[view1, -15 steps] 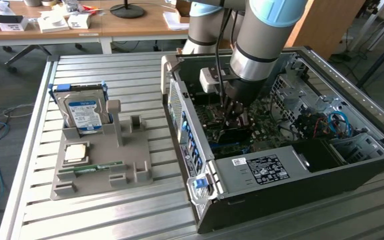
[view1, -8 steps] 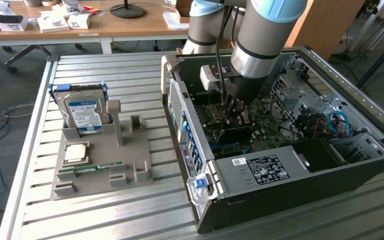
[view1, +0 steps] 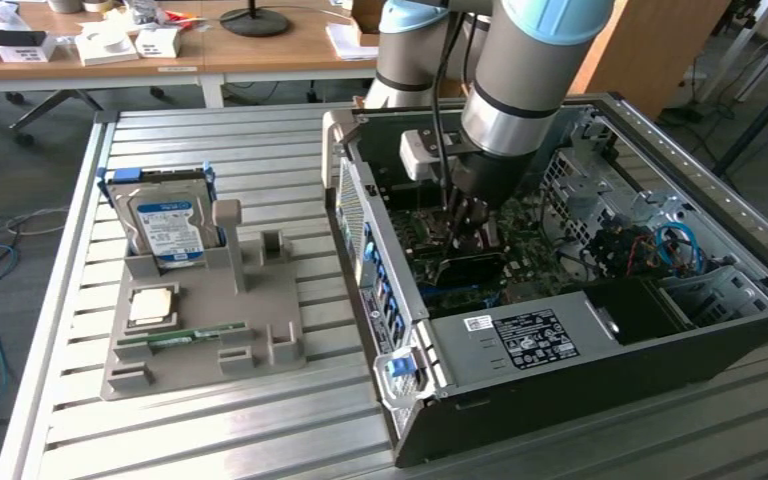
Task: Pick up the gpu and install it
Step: 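Press down on the gpu until it lock into place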
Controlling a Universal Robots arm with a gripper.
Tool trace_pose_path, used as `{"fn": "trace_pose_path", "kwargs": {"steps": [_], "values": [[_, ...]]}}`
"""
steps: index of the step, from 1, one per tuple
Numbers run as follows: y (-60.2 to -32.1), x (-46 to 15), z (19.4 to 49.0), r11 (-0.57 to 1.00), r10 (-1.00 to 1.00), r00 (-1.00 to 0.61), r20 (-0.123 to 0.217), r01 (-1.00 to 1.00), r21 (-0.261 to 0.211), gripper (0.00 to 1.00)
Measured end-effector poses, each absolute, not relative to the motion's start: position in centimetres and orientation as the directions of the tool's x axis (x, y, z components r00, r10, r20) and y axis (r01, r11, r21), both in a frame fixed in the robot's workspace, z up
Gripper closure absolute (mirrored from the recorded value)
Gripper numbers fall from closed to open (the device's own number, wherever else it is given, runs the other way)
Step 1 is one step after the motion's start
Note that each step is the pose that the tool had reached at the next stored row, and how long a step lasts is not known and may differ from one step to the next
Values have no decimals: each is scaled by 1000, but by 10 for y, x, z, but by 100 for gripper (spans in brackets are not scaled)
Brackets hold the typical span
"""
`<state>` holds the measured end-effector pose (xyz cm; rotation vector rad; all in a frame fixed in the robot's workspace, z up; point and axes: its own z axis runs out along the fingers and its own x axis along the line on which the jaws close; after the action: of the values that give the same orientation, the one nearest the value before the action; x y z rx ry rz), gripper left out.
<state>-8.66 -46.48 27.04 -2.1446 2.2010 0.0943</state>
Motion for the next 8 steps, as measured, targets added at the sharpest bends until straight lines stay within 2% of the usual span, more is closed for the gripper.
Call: {"fn": "trace_pose_path", "kwargs": {"steps": [8], "values": [[-465,-87,280,26,-996,-26,-91,-1000,-3,89]]}}
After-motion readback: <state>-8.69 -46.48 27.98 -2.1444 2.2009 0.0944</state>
